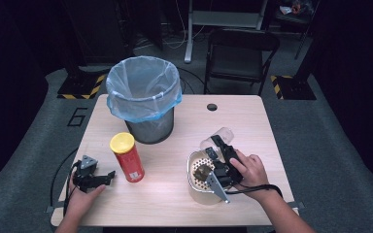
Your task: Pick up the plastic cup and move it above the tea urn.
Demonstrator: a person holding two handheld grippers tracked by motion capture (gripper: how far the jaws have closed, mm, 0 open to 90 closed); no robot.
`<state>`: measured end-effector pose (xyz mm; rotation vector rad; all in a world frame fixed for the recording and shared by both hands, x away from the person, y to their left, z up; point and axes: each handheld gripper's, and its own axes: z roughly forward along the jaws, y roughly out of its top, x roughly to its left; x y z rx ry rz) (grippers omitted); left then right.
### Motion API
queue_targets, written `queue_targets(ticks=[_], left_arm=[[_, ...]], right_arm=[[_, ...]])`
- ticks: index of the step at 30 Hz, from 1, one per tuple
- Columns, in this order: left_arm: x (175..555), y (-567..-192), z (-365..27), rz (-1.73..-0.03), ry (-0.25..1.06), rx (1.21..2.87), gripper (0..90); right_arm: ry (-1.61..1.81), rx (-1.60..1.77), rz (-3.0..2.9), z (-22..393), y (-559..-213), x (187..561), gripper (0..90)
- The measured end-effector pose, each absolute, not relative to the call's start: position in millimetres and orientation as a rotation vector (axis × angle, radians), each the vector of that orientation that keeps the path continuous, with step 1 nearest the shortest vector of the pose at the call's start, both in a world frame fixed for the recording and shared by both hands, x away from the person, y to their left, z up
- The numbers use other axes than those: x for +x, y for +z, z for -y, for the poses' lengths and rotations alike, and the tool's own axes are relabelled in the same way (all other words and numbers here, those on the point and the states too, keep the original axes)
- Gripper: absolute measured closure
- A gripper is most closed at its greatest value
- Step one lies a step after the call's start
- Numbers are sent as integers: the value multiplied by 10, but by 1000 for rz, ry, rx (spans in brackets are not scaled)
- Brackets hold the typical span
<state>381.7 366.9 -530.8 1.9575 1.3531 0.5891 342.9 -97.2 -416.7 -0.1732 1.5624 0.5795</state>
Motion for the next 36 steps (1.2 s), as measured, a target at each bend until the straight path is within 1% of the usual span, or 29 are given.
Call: queue_targets(ticks=[5, 9, 10, 11, 15, 16, 17, 18, 19, 28, 30, 31, 32, 36], left_arm=[[3817, -5308, -3669, -1353, 589, 1958, 126], [3816, -5305, -3670, -1354, 579, 1961, 125], [3818, -5314, -3665, -1353, 593, 1949, 125], [3817, -5306, -3671, -1352, 587, 1962, 125], [3817, -5307, -3668, -1355, 586, 1957, 125], [3817, -5307, -3668, -1355, 586, 1957, 126], [3817, -5305, -3669, -1355, 581, 1960, 126], [3819, -5315, -3665, -1354, 590, 1946, 126], [3818, -5315, -3665, -1356, 589, 1943, 126], [3813, -5308, -3665, -1361, 593, 1953, 125], [3812, -5303, -3667, -1359, 585, 1962, 120], [3812, -5302, -3668, -1354, 583, 1967, 117], [3809, -5302, -3664, -1353, 576, 1969, 117], [3807, -5309, -3655, -1344, 578, 1966, 114]], right_arm=[[826, 98, -1634, 1014, -4056, 3441, 348], [1049, 331, -1700, 1108, -3948, 3526, 348], [1163, 441, -1744, 1169, -3886, 3581, 349], [1163, 441, -1744, 1169, -3886, 3581, 349], [1440, 673, -1858, 1294, -3761, 3694, 345], [1440, 673, -1858, 1294, -3761, 3694, 345], [1542, 734, -1903, 1336, -3736, 3742, 342], [1542, 734, -1903, 1336, -3736, 3742, 342], [1642, 804, -1938, 1358, -3717, 3772, 341], [1742, 850, -1999, 1352, -3619, 3771, 342], [1733, 833, -2005, 1329, -3558, 3752, 342], [1714, 803, -2007, 1298, -3472, 3733, 342], [1714, 803, -2007, 1298, -3472, 3733, 342], [1707, 767, -1995, 1219, -3240, 3735, 341]])
